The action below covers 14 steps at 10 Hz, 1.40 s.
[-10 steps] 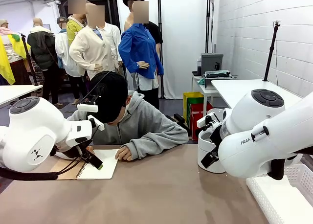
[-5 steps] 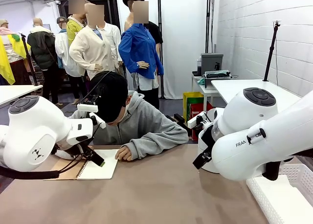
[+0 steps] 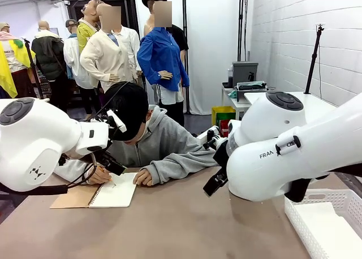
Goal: Sort the paper based on its condition.
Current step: If a person hands you a paper, place it in the Organizing basket , and if it's crumpled, put it in the Trash can.
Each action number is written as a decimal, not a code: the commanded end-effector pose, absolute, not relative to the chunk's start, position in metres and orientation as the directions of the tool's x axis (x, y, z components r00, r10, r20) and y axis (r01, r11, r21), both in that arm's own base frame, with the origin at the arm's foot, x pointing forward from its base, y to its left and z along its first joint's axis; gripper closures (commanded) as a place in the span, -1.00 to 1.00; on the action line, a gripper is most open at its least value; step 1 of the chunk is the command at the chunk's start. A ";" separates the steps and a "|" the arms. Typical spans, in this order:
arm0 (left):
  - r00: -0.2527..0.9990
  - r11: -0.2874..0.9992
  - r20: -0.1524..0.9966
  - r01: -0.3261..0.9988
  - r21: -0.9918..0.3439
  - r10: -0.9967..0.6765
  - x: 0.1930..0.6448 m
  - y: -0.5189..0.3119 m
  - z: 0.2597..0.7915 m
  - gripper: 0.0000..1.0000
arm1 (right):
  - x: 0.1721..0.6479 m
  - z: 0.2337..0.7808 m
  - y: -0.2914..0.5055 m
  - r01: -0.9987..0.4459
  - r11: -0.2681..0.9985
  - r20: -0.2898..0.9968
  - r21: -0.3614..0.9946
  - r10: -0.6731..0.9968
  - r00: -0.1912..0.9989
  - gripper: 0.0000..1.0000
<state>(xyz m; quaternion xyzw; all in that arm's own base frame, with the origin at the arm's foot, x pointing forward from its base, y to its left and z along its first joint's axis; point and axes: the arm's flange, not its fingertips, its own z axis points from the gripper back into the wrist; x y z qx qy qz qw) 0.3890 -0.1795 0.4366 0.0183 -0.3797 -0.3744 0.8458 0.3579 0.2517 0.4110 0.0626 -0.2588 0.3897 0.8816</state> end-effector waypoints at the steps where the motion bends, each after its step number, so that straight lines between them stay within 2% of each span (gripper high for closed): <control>1: 0.423 0.685 0.585 0.641 0.346 -0.692 0.351 -0.164 0.437 -1.00 | 0.362 0.423 0.245 -0.762 0.638 0.523 -0.110 0.689 0.501 -1.00; 2: 0.431 0.719 0.629 0.619 0.315 -0.647 0.389 -0.179 0.437 -1.00 | 0.361 0.424 0.246 -0.761 0.635 0.562 -0.135 0.682 0.469 -1.00; 3: 0.431 0.719 0.629 0.619 0.315 -0.647 0.389 -0.179 0.437 -1.00 | 0.357 0.419 0.255 -0.733 0.672 0.513 -0.101 0.667 0.541 -1.00; 11: 0.431 0.710 0.616 0.627 0.321 -0.660 0.388 -0.181 0.436 -1.00 | 0.358 0.420 0.255 -0.739 0.664 0.514 -0.111 0.675 0.529 -1.00; 14: 0.429 0.584 0.498 0.786 0.205 -0.753 0.375 -0.172 0.447 -1.00 | 0.359 0.433 0.255 -0.728 0.683 0.464 0.058 0.628 0.625 -1.00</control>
